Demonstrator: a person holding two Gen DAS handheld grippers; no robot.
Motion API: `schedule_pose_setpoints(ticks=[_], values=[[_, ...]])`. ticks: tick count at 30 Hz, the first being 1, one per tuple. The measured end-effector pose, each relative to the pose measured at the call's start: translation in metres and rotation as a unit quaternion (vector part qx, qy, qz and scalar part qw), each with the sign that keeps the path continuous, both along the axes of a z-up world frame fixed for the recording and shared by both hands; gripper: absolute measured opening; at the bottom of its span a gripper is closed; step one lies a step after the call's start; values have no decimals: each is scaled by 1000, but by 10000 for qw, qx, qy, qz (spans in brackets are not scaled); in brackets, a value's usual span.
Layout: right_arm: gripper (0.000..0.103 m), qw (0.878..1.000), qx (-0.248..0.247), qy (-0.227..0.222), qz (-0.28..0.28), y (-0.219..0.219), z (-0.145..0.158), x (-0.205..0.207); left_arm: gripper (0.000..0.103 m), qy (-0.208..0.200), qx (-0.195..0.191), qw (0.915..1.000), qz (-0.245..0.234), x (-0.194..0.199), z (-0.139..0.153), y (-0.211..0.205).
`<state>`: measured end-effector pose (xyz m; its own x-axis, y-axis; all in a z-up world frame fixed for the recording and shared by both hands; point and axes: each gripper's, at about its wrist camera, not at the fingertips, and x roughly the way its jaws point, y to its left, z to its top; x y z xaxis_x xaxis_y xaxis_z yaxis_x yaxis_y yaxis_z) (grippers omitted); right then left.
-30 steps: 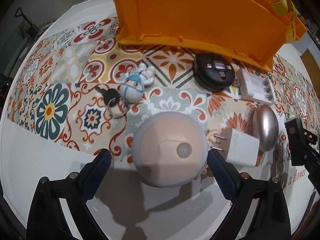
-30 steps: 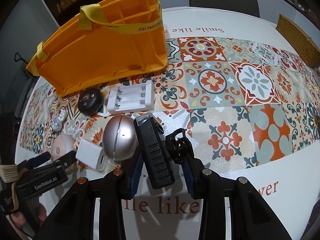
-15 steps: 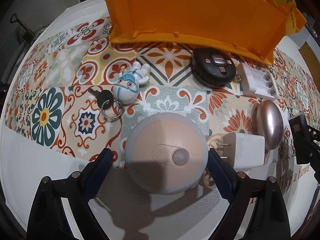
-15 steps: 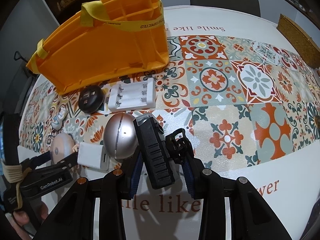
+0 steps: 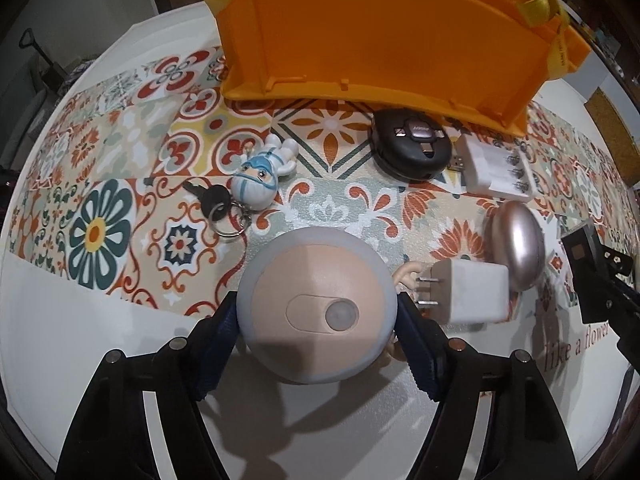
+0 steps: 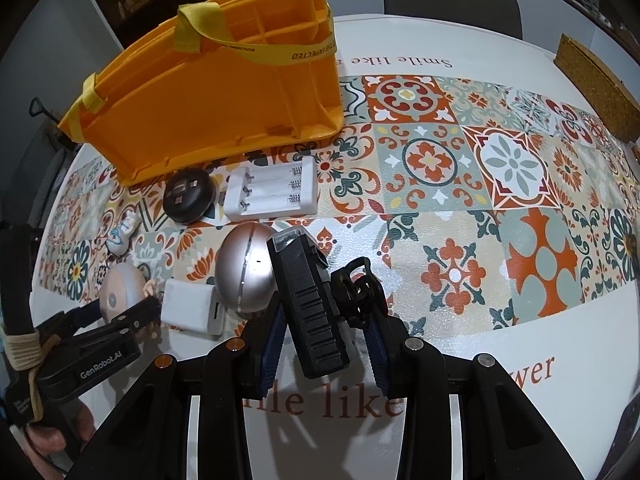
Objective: Organize rigid objects
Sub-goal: 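Lift the peach lamp with the left gripper while the right gripper carries the bike light to the crate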
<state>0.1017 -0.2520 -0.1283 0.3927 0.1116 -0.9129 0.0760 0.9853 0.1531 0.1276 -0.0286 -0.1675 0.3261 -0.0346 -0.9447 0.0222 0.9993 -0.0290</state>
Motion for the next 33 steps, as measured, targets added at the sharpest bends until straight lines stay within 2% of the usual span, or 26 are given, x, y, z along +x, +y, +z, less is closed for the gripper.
schedule_pose_setpoints(ticks=[12, 26, 33], values=[[38, 9992, 23, -331, 216, 19, 34, -10, 75, -475, -166, 9985, -222, -21, 50, -2], [38, 9947, 65, -946, 404, 40, 84, -9, 75, -1308, -367, 9901, -359, -25, 119, 7], [38, 9926, 60, -1146, 387, 46, 104, -6, 75, -1635, -279, 9852, -434, -20, 143, 7]])
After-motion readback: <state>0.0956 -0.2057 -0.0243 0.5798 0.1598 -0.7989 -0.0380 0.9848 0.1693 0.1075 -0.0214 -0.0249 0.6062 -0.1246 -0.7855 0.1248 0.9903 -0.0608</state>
